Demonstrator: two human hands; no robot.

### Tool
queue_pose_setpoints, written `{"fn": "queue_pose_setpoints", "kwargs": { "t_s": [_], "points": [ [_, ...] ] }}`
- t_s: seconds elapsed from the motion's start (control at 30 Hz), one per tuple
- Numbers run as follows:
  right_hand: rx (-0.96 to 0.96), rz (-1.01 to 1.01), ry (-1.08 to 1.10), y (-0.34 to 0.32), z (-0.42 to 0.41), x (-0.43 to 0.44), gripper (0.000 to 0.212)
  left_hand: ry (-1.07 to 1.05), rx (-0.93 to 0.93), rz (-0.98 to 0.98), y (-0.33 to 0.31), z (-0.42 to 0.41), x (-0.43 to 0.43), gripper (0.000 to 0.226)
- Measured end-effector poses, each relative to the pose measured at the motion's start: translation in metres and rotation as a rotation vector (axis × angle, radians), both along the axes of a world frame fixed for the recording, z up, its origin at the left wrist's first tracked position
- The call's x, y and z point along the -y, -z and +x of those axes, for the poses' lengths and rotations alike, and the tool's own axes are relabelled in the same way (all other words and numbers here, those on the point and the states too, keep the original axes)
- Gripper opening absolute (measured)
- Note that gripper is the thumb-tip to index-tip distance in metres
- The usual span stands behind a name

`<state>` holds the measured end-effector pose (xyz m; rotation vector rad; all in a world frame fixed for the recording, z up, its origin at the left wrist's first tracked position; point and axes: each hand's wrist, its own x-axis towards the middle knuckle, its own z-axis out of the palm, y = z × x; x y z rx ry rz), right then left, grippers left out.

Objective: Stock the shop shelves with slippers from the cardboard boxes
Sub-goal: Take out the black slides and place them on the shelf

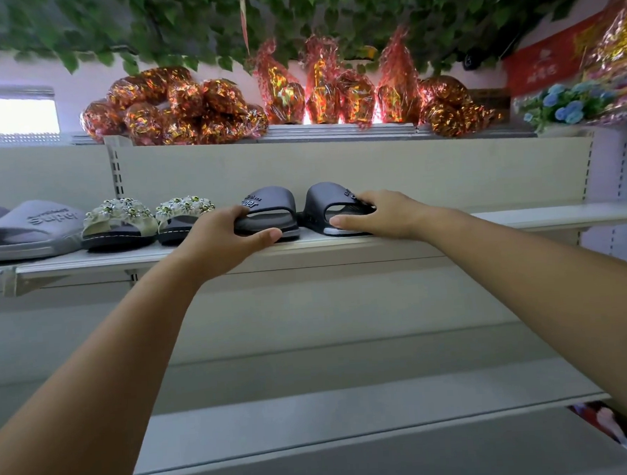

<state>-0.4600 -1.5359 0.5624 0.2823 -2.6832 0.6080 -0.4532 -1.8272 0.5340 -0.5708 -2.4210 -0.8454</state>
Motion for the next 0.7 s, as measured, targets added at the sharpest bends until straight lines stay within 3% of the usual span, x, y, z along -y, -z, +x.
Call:
{"fn": "queue_pose_setpoints", "kwargs": {
  "t_s": [0.27,0.47,0.7],
  "points": [
    [-0.019,0.278,0.042,-0.002,0.068,-0.005,0.085,-0.066,0.004,0.004,-0.008,0.029,0.002,0.078],
    [-0.05,0.368,0.036,-0.003,0.134,-0.016,0.093,-0.043,-0.14,-0.172,-0.001,0.091,0.0,0.081],
    [-0.119,0.399,0.008,0.017,0.216,-0.024,0.093,-0.075,-0.143,-0.373,0.014,0.175,0.001,0.088]
  ]
}}
